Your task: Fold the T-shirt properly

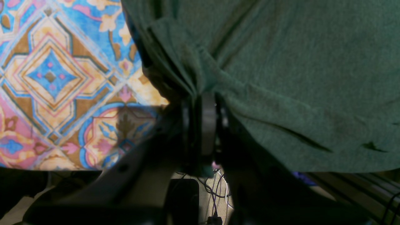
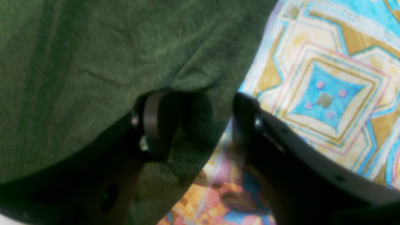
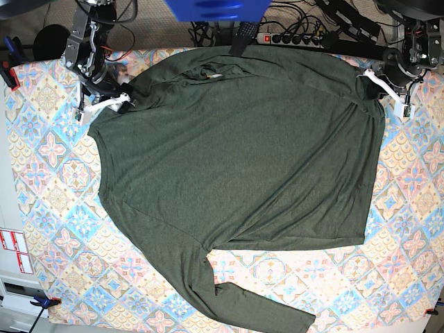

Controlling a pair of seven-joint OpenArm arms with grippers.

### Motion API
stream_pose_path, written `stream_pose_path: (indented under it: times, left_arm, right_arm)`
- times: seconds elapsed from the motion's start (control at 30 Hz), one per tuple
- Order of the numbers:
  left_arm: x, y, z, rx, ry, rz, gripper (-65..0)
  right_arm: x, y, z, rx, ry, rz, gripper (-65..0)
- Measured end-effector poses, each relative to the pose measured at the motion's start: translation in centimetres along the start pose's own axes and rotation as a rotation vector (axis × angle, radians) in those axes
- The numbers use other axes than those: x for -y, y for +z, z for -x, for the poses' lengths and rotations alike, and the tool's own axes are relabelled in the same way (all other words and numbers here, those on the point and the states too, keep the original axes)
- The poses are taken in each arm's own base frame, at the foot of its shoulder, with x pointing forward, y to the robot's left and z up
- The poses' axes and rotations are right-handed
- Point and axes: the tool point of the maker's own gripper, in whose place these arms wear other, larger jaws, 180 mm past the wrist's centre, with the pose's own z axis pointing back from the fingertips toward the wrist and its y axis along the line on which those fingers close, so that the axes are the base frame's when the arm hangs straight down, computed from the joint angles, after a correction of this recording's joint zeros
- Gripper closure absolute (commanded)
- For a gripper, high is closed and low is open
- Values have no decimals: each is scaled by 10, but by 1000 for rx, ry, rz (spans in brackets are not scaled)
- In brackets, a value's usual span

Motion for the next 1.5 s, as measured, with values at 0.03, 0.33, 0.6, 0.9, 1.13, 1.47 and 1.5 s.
stream_pose_path:
  times: [0.03,0.33,0.6,0.9,1.13,1.47,1.5]
  left_arm:
    - [0,0,0,0,0,0,0]
    - [0,0,0,1,0,0,0]
    - [0,-1,-8,19,-1,0,0]
    - [0,-1,-7,17,0,1,0]
    - [1,-2,-12,29,2,4,0]
    - [12,-11,-62,156,29,27,0]
    - [14,-13,-66,167,36,32,0]
  right_arm:
    - [-2,0,1,0,1,-7,-307]
    - [-23,-4,8,-14,49,-45,-64]
    - [12,5,-2,6,-41,25,0]
    - [36,33,-26,93,-44,83,0]
    - [35,35,-27,97,-35,81,0]
    - [15,29,-59,160,-41,39,0]
    - [9,28,-70,187,-40,25,0]
